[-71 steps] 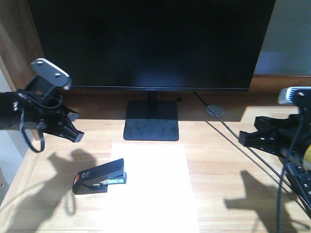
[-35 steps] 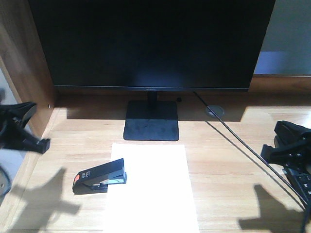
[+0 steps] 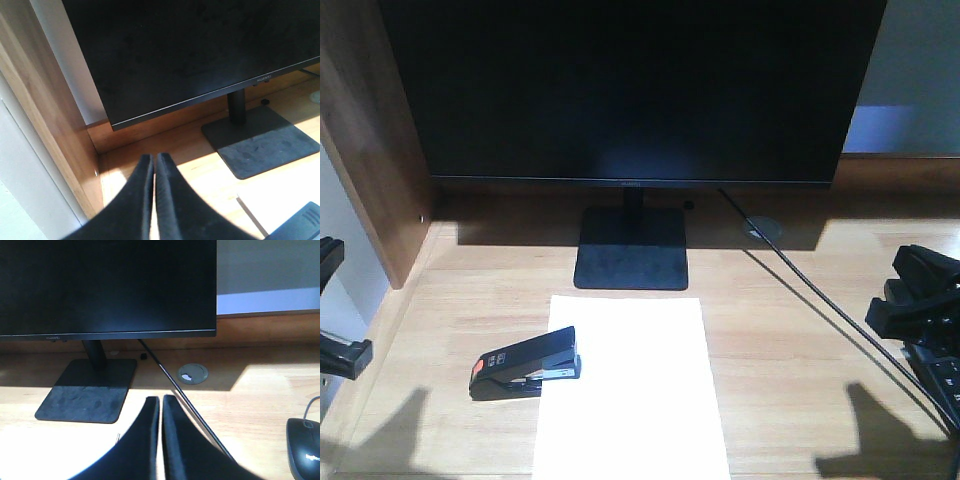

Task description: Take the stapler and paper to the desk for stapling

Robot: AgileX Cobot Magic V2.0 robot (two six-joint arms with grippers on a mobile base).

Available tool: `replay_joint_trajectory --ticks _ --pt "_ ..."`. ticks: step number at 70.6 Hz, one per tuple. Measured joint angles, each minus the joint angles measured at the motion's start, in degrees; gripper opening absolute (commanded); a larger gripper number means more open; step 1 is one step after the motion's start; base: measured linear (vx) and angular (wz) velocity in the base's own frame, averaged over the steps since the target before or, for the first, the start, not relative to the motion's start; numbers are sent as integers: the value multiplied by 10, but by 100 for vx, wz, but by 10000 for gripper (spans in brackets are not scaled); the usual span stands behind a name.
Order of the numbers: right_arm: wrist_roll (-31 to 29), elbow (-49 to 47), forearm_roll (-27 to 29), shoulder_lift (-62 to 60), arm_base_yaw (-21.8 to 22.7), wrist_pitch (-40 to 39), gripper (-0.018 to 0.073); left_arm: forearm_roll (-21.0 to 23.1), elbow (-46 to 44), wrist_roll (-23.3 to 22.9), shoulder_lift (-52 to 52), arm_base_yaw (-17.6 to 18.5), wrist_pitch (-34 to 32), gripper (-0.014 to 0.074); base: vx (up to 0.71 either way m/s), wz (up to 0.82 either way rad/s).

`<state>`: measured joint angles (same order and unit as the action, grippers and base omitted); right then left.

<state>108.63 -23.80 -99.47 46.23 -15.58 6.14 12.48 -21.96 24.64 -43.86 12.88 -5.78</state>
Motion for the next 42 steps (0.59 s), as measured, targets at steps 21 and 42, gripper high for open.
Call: replay_joint_trajectory --ticks 21,42 --pt "0 0 0 0 0 0 -6 0 0 0 0 0 1 -6 0 0" --pt "-1 0 0 0 0 0 -6 0 0 0 0 0 1 -6 0 0"
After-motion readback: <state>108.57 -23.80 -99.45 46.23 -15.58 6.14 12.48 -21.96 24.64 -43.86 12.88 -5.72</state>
